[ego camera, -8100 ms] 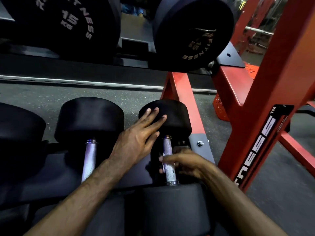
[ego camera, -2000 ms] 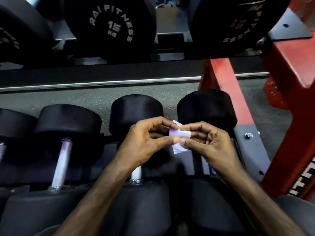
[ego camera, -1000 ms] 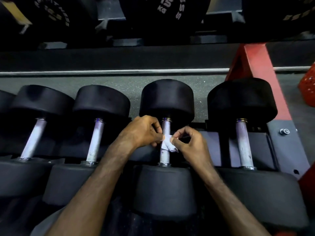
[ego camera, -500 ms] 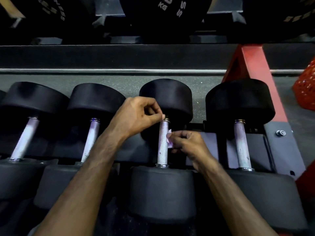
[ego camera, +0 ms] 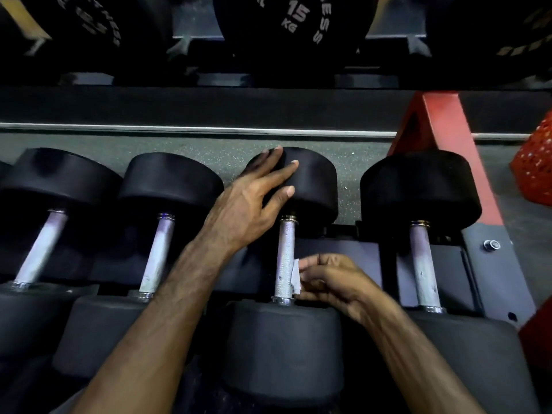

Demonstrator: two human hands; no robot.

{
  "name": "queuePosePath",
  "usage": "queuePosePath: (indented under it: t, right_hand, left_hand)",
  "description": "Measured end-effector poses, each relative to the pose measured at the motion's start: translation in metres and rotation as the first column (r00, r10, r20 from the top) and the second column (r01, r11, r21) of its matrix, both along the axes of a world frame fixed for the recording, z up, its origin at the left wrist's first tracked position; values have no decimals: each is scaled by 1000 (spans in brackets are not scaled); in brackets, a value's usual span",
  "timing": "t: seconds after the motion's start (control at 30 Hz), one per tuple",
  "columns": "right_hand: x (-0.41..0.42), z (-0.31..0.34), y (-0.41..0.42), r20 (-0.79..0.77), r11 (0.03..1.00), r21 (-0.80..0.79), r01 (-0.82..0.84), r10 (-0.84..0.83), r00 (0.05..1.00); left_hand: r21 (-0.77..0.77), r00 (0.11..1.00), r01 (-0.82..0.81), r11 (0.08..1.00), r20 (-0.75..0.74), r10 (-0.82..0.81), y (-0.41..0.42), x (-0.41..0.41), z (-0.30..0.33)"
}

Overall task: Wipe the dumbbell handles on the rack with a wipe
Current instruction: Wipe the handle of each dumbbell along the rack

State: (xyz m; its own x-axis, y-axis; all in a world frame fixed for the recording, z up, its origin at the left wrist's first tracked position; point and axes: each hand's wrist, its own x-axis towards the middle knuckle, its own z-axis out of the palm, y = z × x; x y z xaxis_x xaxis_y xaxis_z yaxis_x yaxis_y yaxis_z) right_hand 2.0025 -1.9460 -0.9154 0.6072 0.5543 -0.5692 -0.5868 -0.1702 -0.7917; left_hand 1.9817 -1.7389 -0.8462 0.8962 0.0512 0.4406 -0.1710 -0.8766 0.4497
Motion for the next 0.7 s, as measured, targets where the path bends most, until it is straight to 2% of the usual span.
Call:
queuePosePath:
  t: [0.1,0.17,0.3,0.37,0.47,0.53,0.7]
  right_hand:
    - [21,6,23,80,982,66,178,-183,980]
    - [28,9,32,76,969,87,232,-239,968]
    - [1,2,2,-3,996,81,24,-23,1000]
    - [0,-1,0,-20,994,95,47,-45,999]
    - [19,6,19,-18,961,173,214,-214,977]
    - [23,9,26,-2,948,192,255,-259,966]
    - [-3,-5,-2,-37,993,97,65,-61,997]
  left_hand:
    - [-30,1000,11,1000,-23,-11,-2,0,3]
    - [-47,999,12,999,-36,-14,-2,-1,5]
    - [-104,998,-6,995,-62,-1,-5,-1,7]
    - [-119,998,-21,993,-63,14,-6,-1,8]
    - [-131,998,-22,991,-66,14,-5,-1,10]
    - [-132,997,-17,991,-73,7,-5,-2,11]
    - [-121,997,-24,992,-75,15,-7,-2,10]
